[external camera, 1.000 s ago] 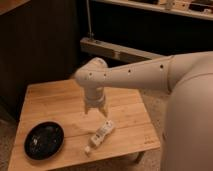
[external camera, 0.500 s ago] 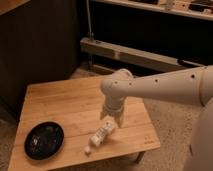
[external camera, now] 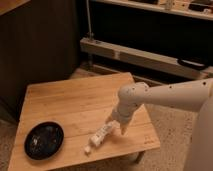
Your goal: Place the bottle in the ceramic bowl
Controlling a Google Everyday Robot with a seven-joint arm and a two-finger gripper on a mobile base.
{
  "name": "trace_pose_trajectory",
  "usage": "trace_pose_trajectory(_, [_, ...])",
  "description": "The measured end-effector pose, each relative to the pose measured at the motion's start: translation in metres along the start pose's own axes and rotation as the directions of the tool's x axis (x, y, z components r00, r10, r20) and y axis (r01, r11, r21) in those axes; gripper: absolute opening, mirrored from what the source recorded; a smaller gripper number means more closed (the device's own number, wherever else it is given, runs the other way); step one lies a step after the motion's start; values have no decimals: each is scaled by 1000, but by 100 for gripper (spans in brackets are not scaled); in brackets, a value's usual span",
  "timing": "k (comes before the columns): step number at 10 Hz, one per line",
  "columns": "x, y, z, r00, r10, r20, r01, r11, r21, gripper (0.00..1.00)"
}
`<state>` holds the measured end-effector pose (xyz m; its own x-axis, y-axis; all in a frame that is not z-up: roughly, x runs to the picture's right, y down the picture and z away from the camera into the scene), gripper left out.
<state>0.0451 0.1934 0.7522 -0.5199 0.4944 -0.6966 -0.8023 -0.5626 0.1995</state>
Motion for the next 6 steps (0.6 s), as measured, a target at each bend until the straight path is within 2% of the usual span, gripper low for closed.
trace_pose_trajectory(2, [-11, 2, 31, 998, 22, -63, -24, 999, -33, 65])
trace_pose_trajectory(6, [-16, 40, 56, 990, -1, -144, -8, 998, -62, 65])
